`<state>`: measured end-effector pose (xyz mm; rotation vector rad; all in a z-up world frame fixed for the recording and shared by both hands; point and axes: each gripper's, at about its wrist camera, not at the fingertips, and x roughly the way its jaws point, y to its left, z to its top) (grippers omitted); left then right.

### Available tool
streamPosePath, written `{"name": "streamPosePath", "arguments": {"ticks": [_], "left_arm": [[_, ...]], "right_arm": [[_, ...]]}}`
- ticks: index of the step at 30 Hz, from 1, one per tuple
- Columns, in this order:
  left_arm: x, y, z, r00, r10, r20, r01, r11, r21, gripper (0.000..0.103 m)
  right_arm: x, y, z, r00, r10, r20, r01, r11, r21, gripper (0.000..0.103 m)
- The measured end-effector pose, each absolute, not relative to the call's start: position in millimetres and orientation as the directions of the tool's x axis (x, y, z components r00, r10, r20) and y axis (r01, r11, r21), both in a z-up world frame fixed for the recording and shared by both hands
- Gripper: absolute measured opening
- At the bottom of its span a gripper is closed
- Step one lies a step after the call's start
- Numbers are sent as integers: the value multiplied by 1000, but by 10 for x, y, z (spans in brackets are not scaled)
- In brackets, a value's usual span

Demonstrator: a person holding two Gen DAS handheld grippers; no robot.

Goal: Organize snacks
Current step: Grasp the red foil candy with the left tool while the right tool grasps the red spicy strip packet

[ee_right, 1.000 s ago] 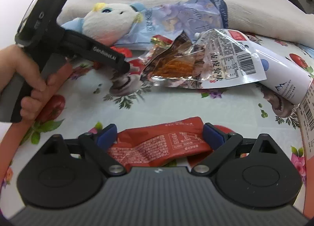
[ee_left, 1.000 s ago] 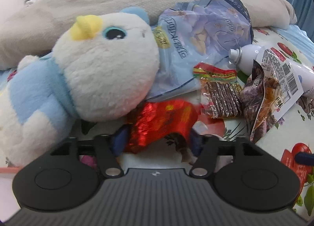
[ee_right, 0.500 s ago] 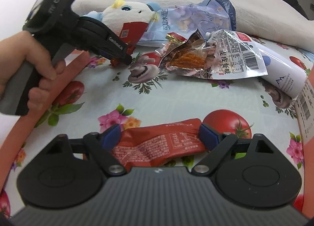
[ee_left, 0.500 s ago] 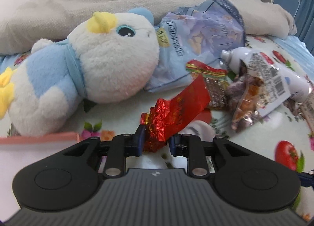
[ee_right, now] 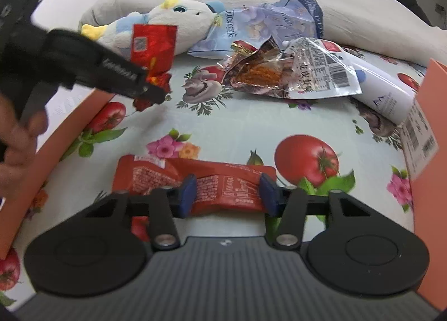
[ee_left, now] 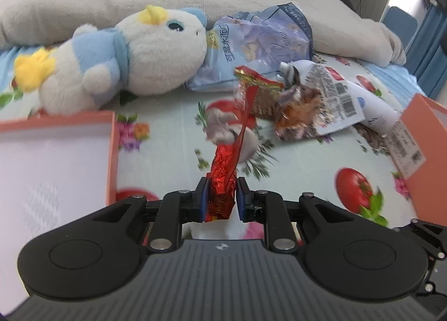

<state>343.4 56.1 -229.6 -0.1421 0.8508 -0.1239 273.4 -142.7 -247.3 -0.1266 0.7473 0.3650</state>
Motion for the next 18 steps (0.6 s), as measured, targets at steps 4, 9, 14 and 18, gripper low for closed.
{"name": "streamPosePath", "arguments": {"ticks": [4, 9, 14, 18], "left_arm": [[3188, 535, -2311, 648, -196, -736, 41, 974, -224, 24], [2907, 518, -2320, 647, -216, -731, 32, 966, -257, 24], [2697, 495, -2326, 654, -222, -723, 35, 964, -264, 24], [2630, 536, -2348, 655, -229, -720, 18, 957, -288, 24]], "right_arm": [[2608, -1444, -2463, 671, 264, -693, -357, 934, 9, 41], [2478, -1451, -2428, 660, 236, -713, -327, 945, 10, 41], [2331, -1508, -2401, 642, 241, -728, -326, 945, 26, 42], [2281, -1561, -2354, 617, 271, -739, -366, 930, 36, 42]]}}
